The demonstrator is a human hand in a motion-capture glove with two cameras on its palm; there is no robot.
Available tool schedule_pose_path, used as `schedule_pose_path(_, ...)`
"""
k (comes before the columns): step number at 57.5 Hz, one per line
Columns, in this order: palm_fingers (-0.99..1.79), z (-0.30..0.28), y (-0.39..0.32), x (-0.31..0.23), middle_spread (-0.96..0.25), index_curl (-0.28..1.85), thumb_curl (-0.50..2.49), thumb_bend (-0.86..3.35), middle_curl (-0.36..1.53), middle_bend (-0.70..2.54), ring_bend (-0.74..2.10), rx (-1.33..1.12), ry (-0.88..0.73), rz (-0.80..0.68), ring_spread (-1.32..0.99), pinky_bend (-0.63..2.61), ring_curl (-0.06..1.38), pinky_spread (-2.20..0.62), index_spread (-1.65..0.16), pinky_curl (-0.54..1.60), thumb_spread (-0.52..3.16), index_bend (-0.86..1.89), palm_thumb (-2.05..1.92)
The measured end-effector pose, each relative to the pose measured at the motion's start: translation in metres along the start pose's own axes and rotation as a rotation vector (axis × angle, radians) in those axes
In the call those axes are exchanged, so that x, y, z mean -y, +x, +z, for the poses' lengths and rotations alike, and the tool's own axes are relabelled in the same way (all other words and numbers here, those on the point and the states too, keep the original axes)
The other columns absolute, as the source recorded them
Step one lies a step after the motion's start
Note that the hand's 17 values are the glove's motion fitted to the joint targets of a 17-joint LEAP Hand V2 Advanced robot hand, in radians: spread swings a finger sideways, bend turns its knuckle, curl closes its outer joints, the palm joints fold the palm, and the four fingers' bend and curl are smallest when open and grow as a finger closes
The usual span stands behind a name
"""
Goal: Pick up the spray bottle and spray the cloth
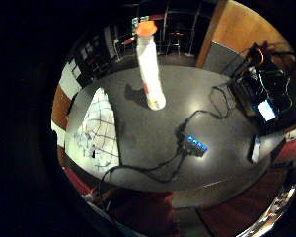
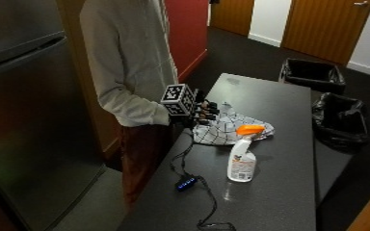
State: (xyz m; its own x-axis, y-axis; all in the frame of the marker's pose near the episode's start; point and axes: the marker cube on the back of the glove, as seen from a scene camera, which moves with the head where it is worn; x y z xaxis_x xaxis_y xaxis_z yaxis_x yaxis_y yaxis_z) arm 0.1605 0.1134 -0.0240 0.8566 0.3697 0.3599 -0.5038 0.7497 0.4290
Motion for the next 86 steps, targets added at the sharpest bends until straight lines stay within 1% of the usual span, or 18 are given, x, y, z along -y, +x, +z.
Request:
schedule_pose_path(16,0.1,0.006,0.029,0.027,-0.05,0.24,0.4,-0.02,0.33,0.22,0.28,0.109,0.051,0.117,-0.06,0.34,0.26,0.18,-0.36,0.34,1.02,0.12,0.68)
schedule_pose_path(36,0.1,0.041,0.042,0.071,-0.05,0.22,0.41,-0.03,0.34,0.23,0.31,0.32,0.088,0.247,-0.06,0.36,0.28,0.18,-0.35,0.35,1.01,0.12,0.68)
schedule_pose_path(60,0.11,0.114,0.057,0.128,-0.05,0.2,0.38,-0.04,0.34,0.24,0.36,0.734,0.13,0.551,-0.1,0.41,0.3,0.13,-0.35,0.36,0.96,0.11,0.64)
schedule_pose_path(66,0.11,0.12,0.059,0.14,-0.06,0.2,0.38,-0.03,0.35,0.24,0.37,0.766,0.162,0.588,-0.11,0.41,0.3,0.11,-0.35,0.36,0.93,0.12,0.63)
schedule_pose_path(75,0.27,0.126,0.059,0.158,-0.07,0.2,0.37,-0.03,0.36,0.28,0.43,0.747,0.171,0.607,-0.14,0.38,0.31,0.08,-0.35,0.35,0.9,0.13,0.62)
schedule_pose_path(77,0.4,0.126,0.06,0.162,-0.08,0.22,0.37,-0.03,0.36,0.31,0.44,0.737,0.171,0.609,-0.14,0.36,0.31,0.07,-0.34,0.34,0.9,0.17,0.62)
schedule_pose_path(78,0.35,0.126,0.06,0.164,-0.08,0.21,0.37,-0.03,0.36,0.29,0.43,0.731,0.171,0.609,-0.14,0.36,0.3,0.07,-0.34,0.34,0.89,0.14,0.62)
schedule_pose_path(79,0.49,0.126,0.061,0.166,-0.09,0.24,0.36,-0.03,0.37,0.32,0.45,0.726,0.171,0.609,-0.14,0.34,0.32,0.06,-0.34,0.34,0.89,0.2,0.62)
schedule_pose_path(80,0.52,0.126,0.061,0.167,-0.09,0.24,0.36,-0.03,0.37,0.32,0.44,0.721,0.171,0.609,-0.14,0.31,0.3,0.06,-0.33,0.32,0.89,0.2,0.62)
schedule_pose_path(82,0.71,0.127,0.06,0.171,-0.1,0.26,0.36,-0.03,0.37,0.34,0.47,0.713,0.177,0.61,-0.15,0.27,0.31,0.05,-0.32,0.31,0.89,0.24,0.62)
schedule_pose_path(84,0.81,0.128,0.06,0.175,-0.11,0.27,0.36,-0.03,0.37,0.32,0.49,0.71,0.181,0.612,-0.15,0.24,0.31,0.03,-0.31,0.3,0.89,0.24,0.63)
schedule_pose_path(86,1.01,0.129,0.059,0.179,-0.11,0.29,0.37,0.0,0.38,0.35,0.52,0.709,0.176,0.61,-0.15,0.22,0.32,0.0,-0.29,0.3,0.9,0.25,0.69)
